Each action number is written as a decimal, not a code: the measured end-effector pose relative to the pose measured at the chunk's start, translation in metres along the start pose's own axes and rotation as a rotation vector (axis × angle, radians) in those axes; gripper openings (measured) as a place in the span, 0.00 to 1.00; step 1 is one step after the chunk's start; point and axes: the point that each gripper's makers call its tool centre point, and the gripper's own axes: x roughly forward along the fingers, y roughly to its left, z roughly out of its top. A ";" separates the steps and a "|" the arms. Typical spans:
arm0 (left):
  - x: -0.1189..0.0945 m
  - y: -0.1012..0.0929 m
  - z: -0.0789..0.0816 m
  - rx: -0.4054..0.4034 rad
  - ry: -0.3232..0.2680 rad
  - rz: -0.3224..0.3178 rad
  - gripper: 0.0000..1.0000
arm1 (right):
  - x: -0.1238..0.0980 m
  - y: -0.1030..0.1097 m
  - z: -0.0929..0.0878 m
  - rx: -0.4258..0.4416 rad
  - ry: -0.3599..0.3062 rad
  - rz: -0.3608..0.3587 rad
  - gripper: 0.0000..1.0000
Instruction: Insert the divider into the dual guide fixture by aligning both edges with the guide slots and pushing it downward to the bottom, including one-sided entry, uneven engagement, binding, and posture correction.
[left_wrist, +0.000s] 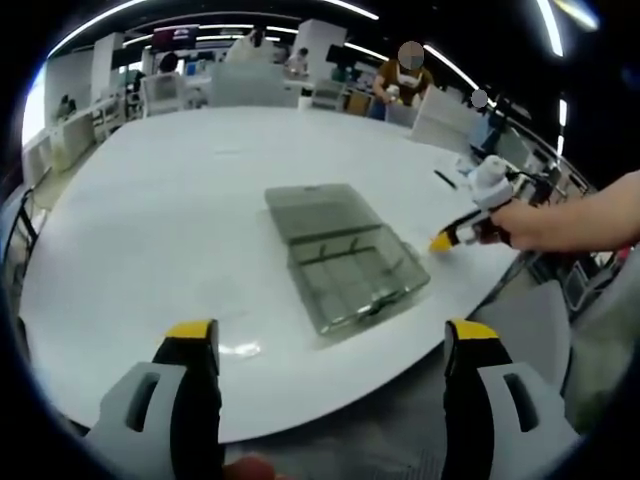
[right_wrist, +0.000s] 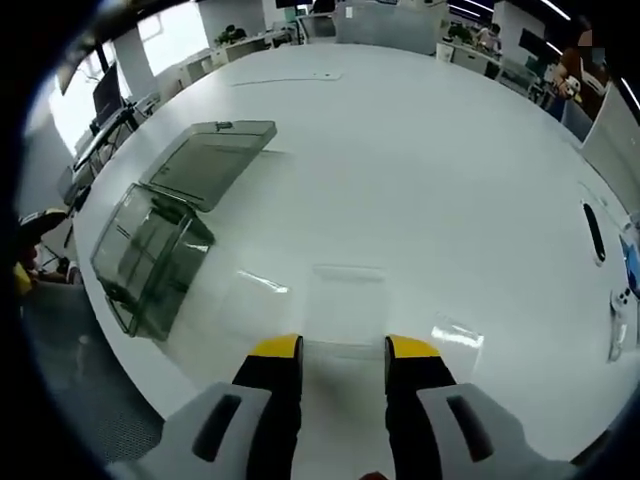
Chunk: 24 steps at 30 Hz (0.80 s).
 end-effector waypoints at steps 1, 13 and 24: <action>0.000 0.000 0.000 0.000 0.000 -0.001 0.91 | -0.001 0.000 0.001 -0.001 -0.002 0.001 0.27; 0.007 -0.008 0.004 0.000 -0.004 -0.025 0.91 | -0.018 0.008 0.008 -0.070 -0.029 0.015 0.27; 0.024 -0.026 0.015 0.011 -0.014 -0.084 0.89 | -0.040 0.024 0.022 -0.115 -0.080 0.040 0.27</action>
